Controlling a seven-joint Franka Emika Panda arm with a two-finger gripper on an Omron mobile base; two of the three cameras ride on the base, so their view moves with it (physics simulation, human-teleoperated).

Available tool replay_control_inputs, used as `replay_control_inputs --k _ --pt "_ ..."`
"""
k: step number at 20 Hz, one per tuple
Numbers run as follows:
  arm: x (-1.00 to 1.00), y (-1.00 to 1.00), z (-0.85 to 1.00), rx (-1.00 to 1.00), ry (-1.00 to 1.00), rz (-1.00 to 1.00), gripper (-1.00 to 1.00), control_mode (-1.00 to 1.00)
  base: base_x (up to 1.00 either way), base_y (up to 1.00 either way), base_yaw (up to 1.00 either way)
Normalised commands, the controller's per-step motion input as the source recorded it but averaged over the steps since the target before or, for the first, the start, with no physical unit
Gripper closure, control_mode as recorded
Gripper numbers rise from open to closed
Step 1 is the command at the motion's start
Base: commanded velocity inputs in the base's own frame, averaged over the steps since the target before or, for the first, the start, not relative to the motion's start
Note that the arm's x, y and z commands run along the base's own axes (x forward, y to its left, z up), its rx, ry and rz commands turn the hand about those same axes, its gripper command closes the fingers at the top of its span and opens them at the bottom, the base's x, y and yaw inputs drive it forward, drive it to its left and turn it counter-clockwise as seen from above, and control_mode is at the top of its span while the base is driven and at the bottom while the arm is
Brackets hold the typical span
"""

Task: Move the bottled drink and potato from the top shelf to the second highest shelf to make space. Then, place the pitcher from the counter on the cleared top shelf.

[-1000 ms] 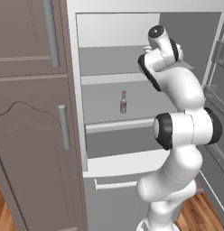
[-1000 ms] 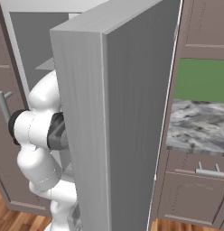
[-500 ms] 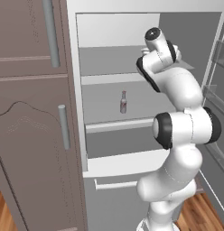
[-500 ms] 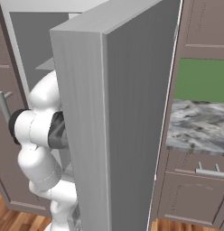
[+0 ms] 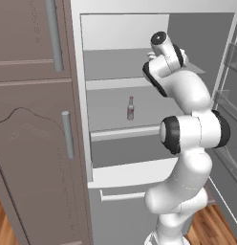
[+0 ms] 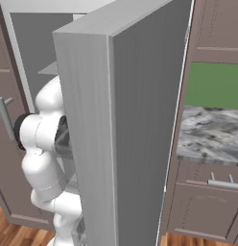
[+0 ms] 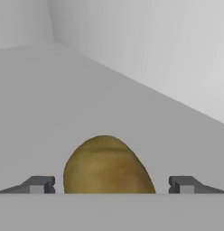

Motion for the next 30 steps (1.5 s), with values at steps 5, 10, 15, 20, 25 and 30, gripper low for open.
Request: replay_control_inputs --k 5,10,15,20,25,30 --pt "0.18 -0.03 -0.02 0.00 0.00 0.00 -1.00 -1.00 0.00 0.00 0.00" --pt "0.15 -0.03 -0.07 0.00 0.00 0.00 1.00 -1.00 0.00 0.00 0.00" --pt "0.03 -0.03 -0.08 0.00 0.00 0.00 1.00 -1.00 0.00 0.00 0.00" --pt "0.00 0.00 -0.02 0.00 0.00 0.00 1.00 -1.00 0.00 0.00 0.00" --pt "-0.83 0.43 -0.17 -0.05 -0.12 0.08 1.00 -1.00 0.00 0.00 0.00" --pt "-1.00 0.55 -0.02 -0.06 -0.08 0.18 1.00 -1.00 0.00 0.00 0.00"
